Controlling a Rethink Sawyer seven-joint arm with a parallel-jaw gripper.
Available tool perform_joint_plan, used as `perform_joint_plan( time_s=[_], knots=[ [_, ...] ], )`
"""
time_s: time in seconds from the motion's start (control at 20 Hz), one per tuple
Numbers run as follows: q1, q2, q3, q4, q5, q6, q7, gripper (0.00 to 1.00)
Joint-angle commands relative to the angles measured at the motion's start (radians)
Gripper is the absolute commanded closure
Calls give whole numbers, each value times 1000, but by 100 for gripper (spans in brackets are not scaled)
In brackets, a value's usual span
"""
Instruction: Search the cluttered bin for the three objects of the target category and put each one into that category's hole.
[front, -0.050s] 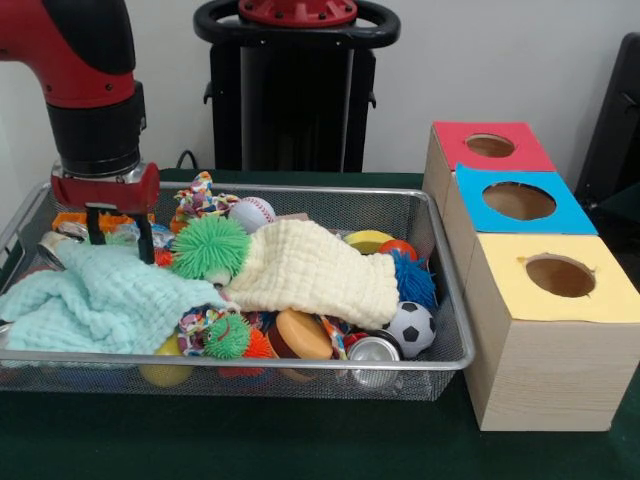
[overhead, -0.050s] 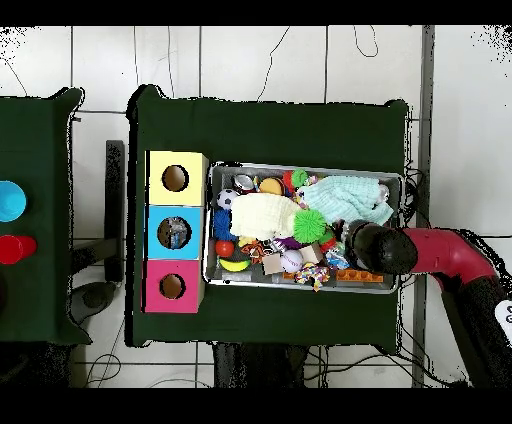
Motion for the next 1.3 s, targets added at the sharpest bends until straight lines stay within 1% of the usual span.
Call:
perform_joint_plan(
  time_s=[0.05, 0.45, 0.5, 0.7, 1.15, 1.3],
  knots=[
    [-4, 11, -36, 99, -24, 99, -218, 0],
    [4, 31, -44, 142, -7, 85, -165, 0],
    [2, 29, -43, 156, -3, 77, -155, 0],
    [11, 13, -54, 172, -7, 66, -133, 0],
    [22, -9, -99, 122, -46, 123, -179, 0],
    [26, -10, -114, 124, -49, 151, -197, 0]
  ],
)
